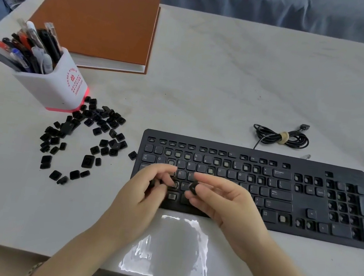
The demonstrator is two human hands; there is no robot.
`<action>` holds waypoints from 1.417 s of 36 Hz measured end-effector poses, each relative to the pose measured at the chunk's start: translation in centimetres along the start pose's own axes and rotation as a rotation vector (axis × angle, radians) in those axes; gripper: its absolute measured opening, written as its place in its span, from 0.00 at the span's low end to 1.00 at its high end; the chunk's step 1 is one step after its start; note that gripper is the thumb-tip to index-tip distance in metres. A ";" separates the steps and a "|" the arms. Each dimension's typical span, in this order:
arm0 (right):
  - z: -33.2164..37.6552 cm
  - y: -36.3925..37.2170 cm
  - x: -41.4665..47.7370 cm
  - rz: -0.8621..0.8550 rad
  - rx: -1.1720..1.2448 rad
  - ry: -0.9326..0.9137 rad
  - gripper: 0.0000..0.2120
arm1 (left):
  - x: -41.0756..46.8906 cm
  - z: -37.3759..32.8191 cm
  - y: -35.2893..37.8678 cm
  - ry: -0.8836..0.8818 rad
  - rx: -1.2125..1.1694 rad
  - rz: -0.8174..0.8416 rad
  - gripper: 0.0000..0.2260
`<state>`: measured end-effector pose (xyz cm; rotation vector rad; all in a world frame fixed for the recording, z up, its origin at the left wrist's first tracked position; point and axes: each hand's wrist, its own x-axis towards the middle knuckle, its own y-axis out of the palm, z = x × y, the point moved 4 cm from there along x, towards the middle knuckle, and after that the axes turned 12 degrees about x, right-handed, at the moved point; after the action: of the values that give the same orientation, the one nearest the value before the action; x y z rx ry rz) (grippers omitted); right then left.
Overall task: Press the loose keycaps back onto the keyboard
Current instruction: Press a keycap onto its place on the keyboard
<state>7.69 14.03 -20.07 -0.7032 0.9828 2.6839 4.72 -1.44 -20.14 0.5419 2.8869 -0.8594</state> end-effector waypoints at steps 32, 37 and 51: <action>3.5 -8.8 -3.0 -0.301 -0.692 -0.324 0.16 | 0.7 -2.7 4.9 -0.069 0.008 0.089 0.11; 4.5 -8.1 -1.9 -0.284 -0.770 -0.370 0.16 | 0.8 -2.8 4.4 -0.031 0.066 -0.030 0.11; 4.2 0.5 5.9 -0.033 -1.095 -0.462 0.09 | 1.5 0.6 -0.2 -0.074 0.118 -0.287 0.14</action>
<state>0.89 16.50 -19.92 -0.1699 -0.6659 2.9716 3.26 -1.50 -20.83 0.0994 2.9013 -1.0663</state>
